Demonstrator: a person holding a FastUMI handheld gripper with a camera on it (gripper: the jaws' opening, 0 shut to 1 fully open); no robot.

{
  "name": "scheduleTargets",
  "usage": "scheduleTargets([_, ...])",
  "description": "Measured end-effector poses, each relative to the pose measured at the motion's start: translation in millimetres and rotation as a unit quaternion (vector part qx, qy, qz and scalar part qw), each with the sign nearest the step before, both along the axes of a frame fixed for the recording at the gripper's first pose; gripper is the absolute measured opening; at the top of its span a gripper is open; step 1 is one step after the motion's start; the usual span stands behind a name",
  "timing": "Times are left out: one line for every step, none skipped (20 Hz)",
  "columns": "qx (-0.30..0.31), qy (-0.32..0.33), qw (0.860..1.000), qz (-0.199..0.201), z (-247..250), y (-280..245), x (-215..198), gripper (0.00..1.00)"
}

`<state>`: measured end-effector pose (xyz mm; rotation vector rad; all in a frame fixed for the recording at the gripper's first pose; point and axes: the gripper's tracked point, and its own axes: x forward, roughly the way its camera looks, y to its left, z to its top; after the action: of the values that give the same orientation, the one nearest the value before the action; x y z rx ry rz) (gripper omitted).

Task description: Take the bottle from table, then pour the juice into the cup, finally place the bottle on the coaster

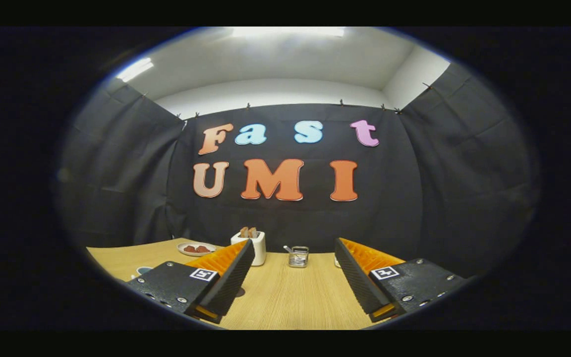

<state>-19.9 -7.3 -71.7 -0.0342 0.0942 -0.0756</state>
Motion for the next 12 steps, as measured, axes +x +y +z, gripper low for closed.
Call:
scheduleTargets([-0.001,-0.002,1.0,0.003,1.5,1.9,-0.2,0.97])
scheduleTargets([-0.003,-0.002,1.0,0.009,0.7,5.1,0.1,0.97])
scheduleTargets([-0.006,-0.003,1.0,0.013,1.2,7.8,-0.6,0.97])
scheduleTargets([-0.009,-0.005,1.0,0.012,2.2,6.6,-0.7,0.97])
scheduleTargets([-0.01,-0.005,1.0,0.011,2.9,6.5,-0.8,0.97])
scheduleTargets([-0.011,-0.005,1.0,0.01,3.0,6.5,-1.2,0.97])
scheduleTargets([-0.01,-0.005,1.0,0.011,3.7,7.9,-2.2,0.97])
scheduleTargets([-0.008,-0.005,1.0,0.011,4.3,9.3,-2.3,0.97])
scheduleTargets([-0.007,-0.006,1.0,0.012,5.1,9.4,-2.3,0.97])
scheduleTargets([-0.006,-0.006,1.0,0.012,5.5,9.3,-2.3,0.97])
scheduleTargets([-0.007,-0.007,1.0,0.011,5.5,9.9,-2.1,0.97])
scheduleTargets([-0.007,-0.007,1.0,0.01,5.5,9.1,-2.6,0.97])
